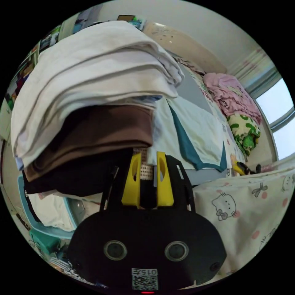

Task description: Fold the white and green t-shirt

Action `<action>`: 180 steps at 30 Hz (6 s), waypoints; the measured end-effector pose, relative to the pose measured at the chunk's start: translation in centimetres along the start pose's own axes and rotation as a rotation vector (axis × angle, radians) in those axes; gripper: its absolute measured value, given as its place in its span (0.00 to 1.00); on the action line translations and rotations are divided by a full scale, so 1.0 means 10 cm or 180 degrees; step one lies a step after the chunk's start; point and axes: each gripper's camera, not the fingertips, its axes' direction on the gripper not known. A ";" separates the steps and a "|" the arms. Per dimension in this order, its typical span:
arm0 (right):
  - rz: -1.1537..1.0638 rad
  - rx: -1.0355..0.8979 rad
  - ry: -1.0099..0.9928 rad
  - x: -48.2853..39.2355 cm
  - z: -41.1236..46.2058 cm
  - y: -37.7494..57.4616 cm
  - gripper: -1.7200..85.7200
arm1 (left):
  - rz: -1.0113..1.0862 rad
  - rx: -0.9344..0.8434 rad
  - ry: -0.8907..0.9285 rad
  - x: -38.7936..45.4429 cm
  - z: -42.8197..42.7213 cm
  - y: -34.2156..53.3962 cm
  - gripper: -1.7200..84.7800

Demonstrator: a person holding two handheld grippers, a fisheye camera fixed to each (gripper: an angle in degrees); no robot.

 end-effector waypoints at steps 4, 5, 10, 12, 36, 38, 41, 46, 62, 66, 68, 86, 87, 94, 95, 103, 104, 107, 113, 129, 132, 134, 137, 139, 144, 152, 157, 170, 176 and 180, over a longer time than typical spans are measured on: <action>0.0050 -0.0031 0.0296 0.14 -0.09 -0.32 0.12 | 0.0176 -0.0064 -0.0211 0.26 0.18 0.04 0.12; 0.0064 -0.0024 0.0283 0.18 -0.12 -0.35 0.12 | 0.0236 -0.0144 -0.0219 0.35 0.27 0.04 0.13; 0.0012 0.0035 0.0217 0.54 -0.37 -0.52 0.08 | 0.0153 -0.0283 -0.0354 0.54 0.48 0.04 0.10; -0.0026 -0.0013 0.0046 0.69 -0.43 -0.55 0.05 | 0.0164 -0.0367 -0.0295 0.59 0.52 0.03 0.07; -0.1766 0.0085 -0.0140 2.70 -1.74 0.50 0.06 | 0.1129 -0.0200 -0.0218 1.83 0.11 0.24 0.03; -0.2410 -0.0091 -0.0488 2.58 -1.78 0.64 0.09 | 0.1828 -0.0025 0.0307 2.21 0.01 0.14 0.05; -0.3193 -0.0354 -0.0076 2.40 -1.55 0.83 0.11 | 0.2618 -0.0157 0.0728 2.80 0.21 -0.08 0.09; -0.4060 -0.1173 0.0426 2.71 -0.97 1.01 0.13 | 0.3297 -0.0575 0.0952 3.53 0.82 -0.41 0.11; -0.3852 -0.1440 0.0586 3.34 -0.77 0.56 0.03 | 0.3642 -0.0969 0.0585 4.28 1.80 -0.86 0.03; -0.3811 -0.1284 0.0199 3.26 -1.13 0.10 0.02 | 0.3473 -0.0734 0.0840 4.27 1.54 -1.22 0.02; -0.3787 -0.1065 0.0058 3.15 -1.39 -0.28 0.01 | 0.3198 -0.0428 0.0970 4.24 1.25 -1.74 0.02; -0.3010 -0.0007 -0.0343 1.09 -0.44 -3.68 0.11 | 0.2182 0.0497 0.0265 4.45 1.83 -3.91 0.09; -0.3059 -0.0354 -0.0345 1.16 -0.14 -3.67 0.13 | 0.2284 0.0338 0.0252 4.49 1.98 -3.86 0.09; -0.3562 -0.0803 0.0099 0.91 0.73 -3.52 0.17 | 0.2990 -0.0449 0.0018 5.04 3.29 -3.51 0.12; -0.3624 -0.0816 0.0141 0.87 0.77 -3.51 0.16 | 0.2993 -0.0524 0.0013 5.11 3.43 -3.52 0.12; -0.3288 -0.0712 0.0091 0.52 0.85 -4.39 0.04 | 0.2837 -0.0734 -0.0077 5.08 3.74 -3.64 0.05; -0.3168 -0.0648 -0.0009 0.55 0.76 -4.55 0.04 | 0.2629 -0.0635 -0.0007 4.92 3.59 -3.76 0.04; -0.2449 0.0016 -0.0149 0.88 0.09 -5.43 0.03 | 0.1789 -0.0078 -0.0176 4.25 2.91 -4.14 0.04; -0.0783 0.1210 0.0763 1.56 -0.71 -6.48 0.04 | -0.0027 0.1230 -0.1338 2.95 1.71 -4.33 0.09; -0.2517 -0.0152 0.1006 -0.71 2.22 -6.61 0.01 | 0.1480 -0.0122 -0.0719 4.16 3.89 -4.89 0.02; -0.2526 -0.0124 0.1144 -0.72 2.46 -6.67 0.01 | 0.1625 -0.0214 -0.0891 4.23 4.09 -4.94 0.02; -0.2571 -0.0098 0.1169 -0.70 2.51 -6.67 0.01 | 0.1767 -0.0085 -0.1022 4.26 4.16 -4.91 0.01; -0.2588 -0.0020 0.1233 -0.68 2.57 -6.63 0.01 | 0.1735 0.0037 -0.1064 4.23 4.15 -4.90 0.01; -0.2724 0.0064 0.1436 -0.72 2.65 -6.51 0.01 | 0.1770 0.0091 -0.1100 4.21 4.14 -4.88 0.01; -0.2539 0.0161 0.1618 -0.79 2.71 -6.35 0.02 | 0.1829 0.0132 -0.1200 4.16 4.06 -4.76 0.01; -0.1771 0.0550 0.0272 0.02 1.54 -5.60 0.08 | 0.1162 0.0627 -0.0274 3.69 2.64 -4.43 0.05; -0.1950 0.1174 0.0320 0.91 0.15 -3.95 0.11 | 0.1373 0.1142 0.0449 3.48 1.29 -3.02 0.09; -0.0758 0.0728 0.0749 2.20 -0.55 -1.51 0.15 | 0.0945 -0.0180 -0.0417 2.13 0.55 0.27 0.12; -0.0515 0.0078 0.1072 2.24 -0.31 -1.12 0.18 | 0.0646 -0.0182 -0.0262 1.74 0.45 0.41 0.12; -0.0399 0.0095 0.1027 2.18 -0.35 -0.82 0.17 | 0.0764 -0.0372 -0.0398 1.78 0.47 0.44 0.10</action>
